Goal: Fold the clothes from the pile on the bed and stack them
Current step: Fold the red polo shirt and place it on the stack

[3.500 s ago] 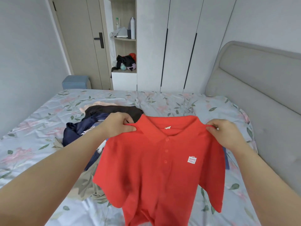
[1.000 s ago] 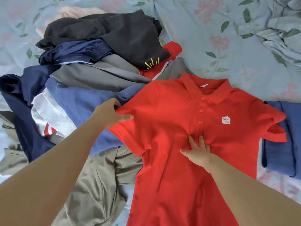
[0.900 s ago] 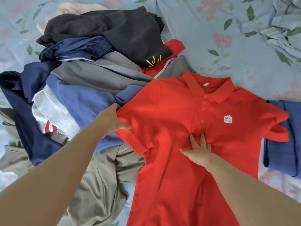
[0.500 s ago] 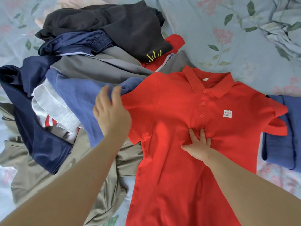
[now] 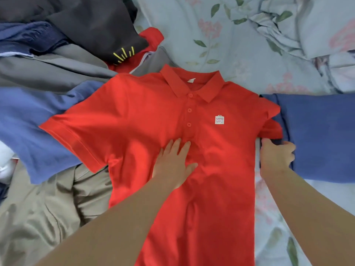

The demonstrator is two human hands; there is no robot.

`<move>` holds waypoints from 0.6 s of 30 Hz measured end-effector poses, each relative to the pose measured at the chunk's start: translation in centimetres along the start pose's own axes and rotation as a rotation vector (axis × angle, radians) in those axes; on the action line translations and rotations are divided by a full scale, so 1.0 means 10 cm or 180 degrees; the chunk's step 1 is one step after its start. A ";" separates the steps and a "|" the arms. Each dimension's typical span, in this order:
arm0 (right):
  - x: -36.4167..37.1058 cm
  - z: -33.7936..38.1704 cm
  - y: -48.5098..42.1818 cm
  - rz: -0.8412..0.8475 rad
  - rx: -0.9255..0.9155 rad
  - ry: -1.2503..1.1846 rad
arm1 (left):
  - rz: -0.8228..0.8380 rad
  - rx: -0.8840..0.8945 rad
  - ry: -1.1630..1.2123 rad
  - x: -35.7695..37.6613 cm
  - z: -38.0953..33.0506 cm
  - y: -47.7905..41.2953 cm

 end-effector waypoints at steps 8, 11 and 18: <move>0.28 0.37 -0.24 0.0465 -0.1219 -0.0351 | 0.0125 -0.0098 -0.0093 0.07 0.02 -0.10; 0.49 0.51 -0.02 0.0710 -0.2496 0.1034 | 0.0125 -0.0118 -0.0035 0.06 0.01 -0.11; 0.70 0.43 0.17 0.1636 -0.3033 0.0903 | 0.0077 -0.0103 0.0055 0.07 0.03 -0.10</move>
Point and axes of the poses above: each hand's wrist, its own y-axis away from the middle knuckle, its own x-axis out of the palm, z = x × y, the point moved 3 cm from there along -y, towards the middle knuckle, and after that the axes turned 2 degrees about -z, right-handed, at the moved point
